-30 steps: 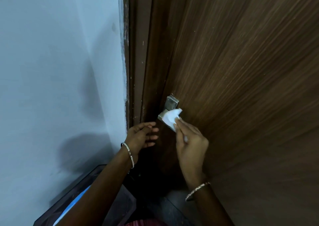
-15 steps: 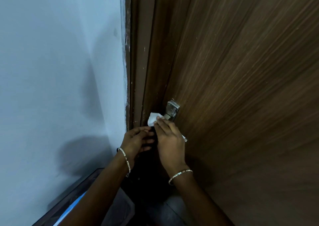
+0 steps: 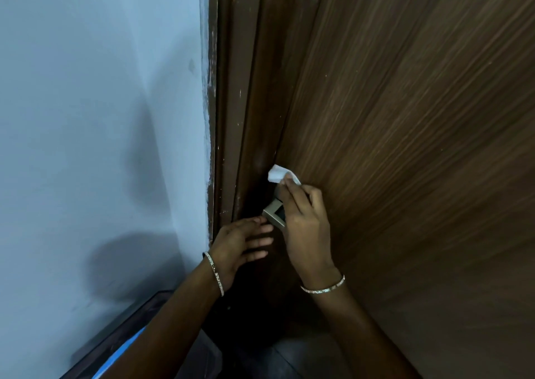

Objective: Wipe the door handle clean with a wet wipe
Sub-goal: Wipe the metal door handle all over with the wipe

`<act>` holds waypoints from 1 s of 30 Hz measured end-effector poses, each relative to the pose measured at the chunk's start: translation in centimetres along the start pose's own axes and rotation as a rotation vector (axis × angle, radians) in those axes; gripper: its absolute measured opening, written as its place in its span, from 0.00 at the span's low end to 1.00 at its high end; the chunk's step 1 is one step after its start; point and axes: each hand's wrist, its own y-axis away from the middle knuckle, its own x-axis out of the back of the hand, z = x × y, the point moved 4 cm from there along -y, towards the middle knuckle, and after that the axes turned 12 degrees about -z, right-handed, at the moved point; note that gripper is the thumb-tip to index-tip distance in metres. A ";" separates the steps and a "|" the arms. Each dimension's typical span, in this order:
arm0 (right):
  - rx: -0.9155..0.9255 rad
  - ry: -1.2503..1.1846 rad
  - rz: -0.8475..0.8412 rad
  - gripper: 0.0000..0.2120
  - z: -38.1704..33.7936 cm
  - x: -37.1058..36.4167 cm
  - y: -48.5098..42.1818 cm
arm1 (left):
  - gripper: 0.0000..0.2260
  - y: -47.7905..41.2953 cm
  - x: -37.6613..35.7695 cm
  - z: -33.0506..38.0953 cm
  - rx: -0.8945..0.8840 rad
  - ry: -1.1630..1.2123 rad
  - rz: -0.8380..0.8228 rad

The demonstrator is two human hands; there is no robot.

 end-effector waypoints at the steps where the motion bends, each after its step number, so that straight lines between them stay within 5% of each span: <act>1: -0.017 -0.008 0.000 0.23 0.1 0.2 0.6 | 0.11 0.0 0.0 0.0 0.013 0.035 -0.017; 5: -0.091 -0.016 -0.045 0.26 -0.4 0.5 0.7 | 0.09 -0.1 -0.4 -0.2 0.067 0.210 -0.051; 12: -0.047 0.009 -0.191 0.15 -2.0 -1.5 -2.4 | 0.09 0.4 -1.1 -0.2 0.114 0.340 -0.086; 22: -0.057 -0.090 -0.141 0.29 -0.8 0.3 1.5 | 0.13 0.2 -0.9 -0.6 0.146 0.367 -0.106; 30: 0.038 0.061 -0.215 0.18 -1.2 -0.6 -2.8 | 0.14 0.2 -0.9 -0.6 0.156 0.353 -0.096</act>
